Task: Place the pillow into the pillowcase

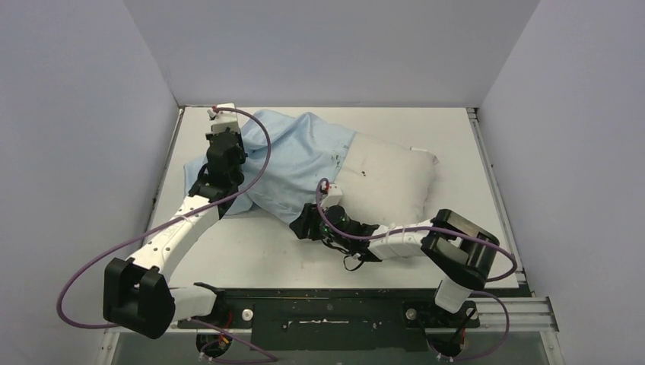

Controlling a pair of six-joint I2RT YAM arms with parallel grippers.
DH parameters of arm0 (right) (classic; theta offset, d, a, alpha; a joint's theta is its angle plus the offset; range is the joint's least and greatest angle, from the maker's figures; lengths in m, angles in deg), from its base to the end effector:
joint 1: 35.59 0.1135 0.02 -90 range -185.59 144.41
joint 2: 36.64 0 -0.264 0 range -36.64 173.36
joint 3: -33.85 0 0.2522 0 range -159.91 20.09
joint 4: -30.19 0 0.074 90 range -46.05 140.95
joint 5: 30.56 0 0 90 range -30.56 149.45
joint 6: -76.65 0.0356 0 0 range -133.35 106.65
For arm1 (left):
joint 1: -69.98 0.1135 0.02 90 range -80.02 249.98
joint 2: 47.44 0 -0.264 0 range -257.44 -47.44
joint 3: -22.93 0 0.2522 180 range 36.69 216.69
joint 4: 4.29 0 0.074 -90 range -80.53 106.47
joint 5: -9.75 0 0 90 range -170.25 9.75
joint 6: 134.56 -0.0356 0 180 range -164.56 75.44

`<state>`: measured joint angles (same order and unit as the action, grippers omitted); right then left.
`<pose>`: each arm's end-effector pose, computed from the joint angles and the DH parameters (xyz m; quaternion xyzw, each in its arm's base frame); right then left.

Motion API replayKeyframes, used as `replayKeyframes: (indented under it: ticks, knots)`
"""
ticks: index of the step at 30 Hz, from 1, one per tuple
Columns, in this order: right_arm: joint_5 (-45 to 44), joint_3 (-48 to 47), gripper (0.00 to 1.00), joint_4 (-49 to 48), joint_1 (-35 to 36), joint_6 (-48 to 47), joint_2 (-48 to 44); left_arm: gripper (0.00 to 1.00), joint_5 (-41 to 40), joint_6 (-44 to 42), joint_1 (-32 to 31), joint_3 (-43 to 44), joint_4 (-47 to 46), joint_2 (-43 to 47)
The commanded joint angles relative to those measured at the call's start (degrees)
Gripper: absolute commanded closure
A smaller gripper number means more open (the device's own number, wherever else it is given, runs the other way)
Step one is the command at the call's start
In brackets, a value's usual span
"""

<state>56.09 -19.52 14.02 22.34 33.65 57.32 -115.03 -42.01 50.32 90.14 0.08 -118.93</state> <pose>0.1767 0.2781 0.1675 -0.0643 0.8380 0.4143 0.3493 0.2797 -0.0784 0.3295 -0.0850 0.7447 0.1026 0.6540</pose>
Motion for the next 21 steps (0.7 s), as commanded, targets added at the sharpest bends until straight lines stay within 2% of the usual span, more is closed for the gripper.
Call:
replayKeyframes:
  ticks: [1, 2, 4, 7, 11, 14, 16, 17, 19, 21]
  knots:
    - [-3.74, -4.89, 0.59, -7.47, 0.52, -1.5, 2.52, 0.95, 3.4, 2.06, 0.83, 4.7, 2.73, 0.07]
    - [-4.49, -4.83, 0.78, -7.35, 0.46, -2.07, 2.21, 0.95, 4.37, 1.73, 1.16, 5.77, 4.25, -0.34]
    - [-7.35, -3.85, 1.0, -5.1, 0.51, -3.51, -0.58, 0.94, 6.12, 1.5, 2.49, 9.39, 8.81, -2.06]
    - [-12.51, 0.41, 1.0, 0.89, 0.51, -5.38, -8.79, 0.94, 7.78, 1.56, 5.86, 15.71, 13.03, -5.75]
    - [-18.08, 8.98, 1.0, 6.13, 0.69, -4.98, -21.45, 0.94, 14.88, 1.96, 11.25, 20.78, 6.27, -11.03]
    - [-19.89, 12.25, 1.0, 8.15, 1.08, -3.61, -25.9, 0.91, 17.58, 2.15, 13.44, 25.35, 1.18, -17.93]
    - [-20.1, 12.67, 1.0, 7.85, 1.17, -3.87, -26.6, 0.68, 22.46, 3.2, 14.72, 28.61, 1.23, -23.28]
    - [-20.03, 12.34, 1.0, 7.69, 1.1, -4.3, -26.64, 0.58, 24.71, 3.36, 15.09, 32.29, 5.03, -25.88]
    - [-20.23, 10.89, 1.0, 7.83, 1.21, -5.57, -26.71, 0.45, 25.11, 3.55, 15.03, 41.58, 21.53, -30.37]
    - [-20.36, 9.89, 1.0, 7.51, 1.12, -6.24, -26.72, 0.38, 23.2, 5.04, 14.83, 43.25, 28.23, -30.69]
